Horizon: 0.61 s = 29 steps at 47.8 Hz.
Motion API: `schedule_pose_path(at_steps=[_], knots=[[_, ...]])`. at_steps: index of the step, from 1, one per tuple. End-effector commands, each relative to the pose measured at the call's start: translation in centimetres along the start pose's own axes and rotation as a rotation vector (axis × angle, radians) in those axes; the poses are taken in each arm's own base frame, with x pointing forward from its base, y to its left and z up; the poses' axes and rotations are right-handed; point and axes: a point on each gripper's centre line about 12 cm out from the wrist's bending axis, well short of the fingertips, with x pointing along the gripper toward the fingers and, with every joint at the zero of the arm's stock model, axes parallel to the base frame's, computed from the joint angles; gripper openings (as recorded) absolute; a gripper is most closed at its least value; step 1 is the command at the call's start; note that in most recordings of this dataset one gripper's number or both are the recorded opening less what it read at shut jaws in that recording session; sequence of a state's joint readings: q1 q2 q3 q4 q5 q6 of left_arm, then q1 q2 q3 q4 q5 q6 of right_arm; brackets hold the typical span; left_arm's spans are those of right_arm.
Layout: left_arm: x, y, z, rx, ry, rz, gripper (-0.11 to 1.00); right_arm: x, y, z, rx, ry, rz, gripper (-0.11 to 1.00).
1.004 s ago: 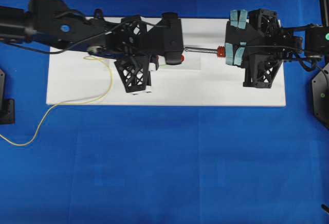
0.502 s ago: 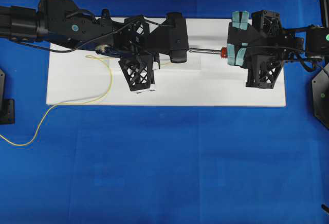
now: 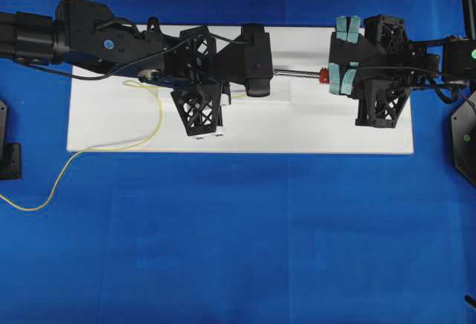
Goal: Touch the tip of the soldering iron to the tip of the solder at the mark.
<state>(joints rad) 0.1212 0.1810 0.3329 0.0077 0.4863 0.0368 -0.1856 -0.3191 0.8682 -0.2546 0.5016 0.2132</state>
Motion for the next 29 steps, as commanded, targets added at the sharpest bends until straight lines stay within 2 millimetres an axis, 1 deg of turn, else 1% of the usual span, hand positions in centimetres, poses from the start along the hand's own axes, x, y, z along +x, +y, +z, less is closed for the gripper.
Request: schedule_pose_path(at_steps=[1,17,29], knots=[[-0.7,0.0,0.7,0.004,-0.028,0.003,0.02,-0.1,-0.1,0.5,0.005,-0.019,0.001,0.06],[-0.7,0.0,0.7,0.004,-0.024,0.003,0.02,2.1,0.2,0.0,-0.003,0.053,0.004,0.06],[-0.7,0.0,0.7,0.004,-0.024,0.003,0.02,2.8,0.5,0.2,-0.010,0.047,0.013,0.06]])
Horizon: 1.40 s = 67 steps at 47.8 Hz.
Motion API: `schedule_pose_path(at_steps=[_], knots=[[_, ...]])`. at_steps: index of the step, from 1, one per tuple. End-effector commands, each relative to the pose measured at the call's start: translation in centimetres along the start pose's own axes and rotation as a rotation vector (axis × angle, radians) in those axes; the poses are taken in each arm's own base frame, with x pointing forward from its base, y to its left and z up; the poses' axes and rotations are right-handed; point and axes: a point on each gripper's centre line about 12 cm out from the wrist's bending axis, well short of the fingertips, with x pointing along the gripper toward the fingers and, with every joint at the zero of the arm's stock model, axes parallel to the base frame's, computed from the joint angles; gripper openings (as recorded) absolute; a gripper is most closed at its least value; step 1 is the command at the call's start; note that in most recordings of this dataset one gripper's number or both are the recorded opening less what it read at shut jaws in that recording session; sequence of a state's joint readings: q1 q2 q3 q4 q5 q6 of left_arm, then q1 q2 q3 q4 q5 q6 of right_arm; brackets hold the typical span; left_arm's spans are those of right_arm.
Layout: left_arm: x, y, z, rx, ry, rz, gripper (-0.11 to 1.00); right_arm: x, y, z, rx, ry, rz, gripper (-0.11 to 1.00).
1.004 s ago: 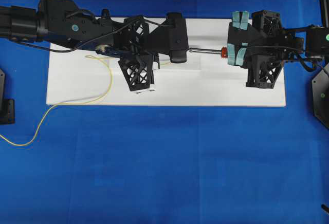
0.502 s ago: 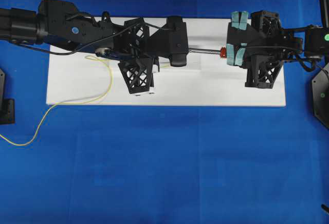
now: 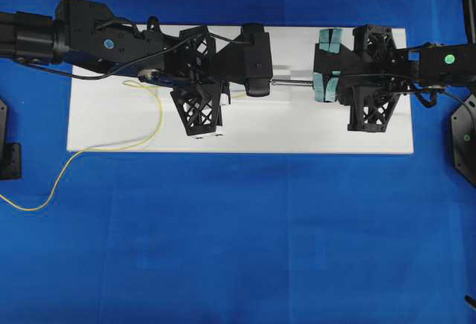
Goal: Touch the tip of the soldering iron to the tip of the solder at the mark.
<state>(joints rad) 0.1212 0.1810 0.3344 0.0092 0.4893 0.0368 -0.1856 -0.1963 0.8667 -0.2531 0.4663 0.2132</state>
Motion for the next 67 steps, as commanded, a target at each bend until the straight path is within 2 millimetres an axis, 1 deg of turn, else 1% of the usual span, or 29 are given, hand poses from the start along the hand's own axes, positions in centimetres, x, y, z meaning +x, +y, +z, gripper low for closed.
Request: schedule_pose_path(at_steps=[1,10,67], knots=[[-0.76,0.05,0.75,0.003,-0.029,0.002,0.02,-0.35,-0.06,1.14,0.004,-0.038,0.002,0.06],[-0.76,0.11,0.73,0.001,-0.028,0.003,0.02,0.10,0.08,1.06,-0.002,-0.023,0.004,0.06],[-0.80,0.32,0.78,0.001,-0.026,0.005,0.02,0.08,0.27,1.02,-0.005,-0.019,0.007,0.06]])
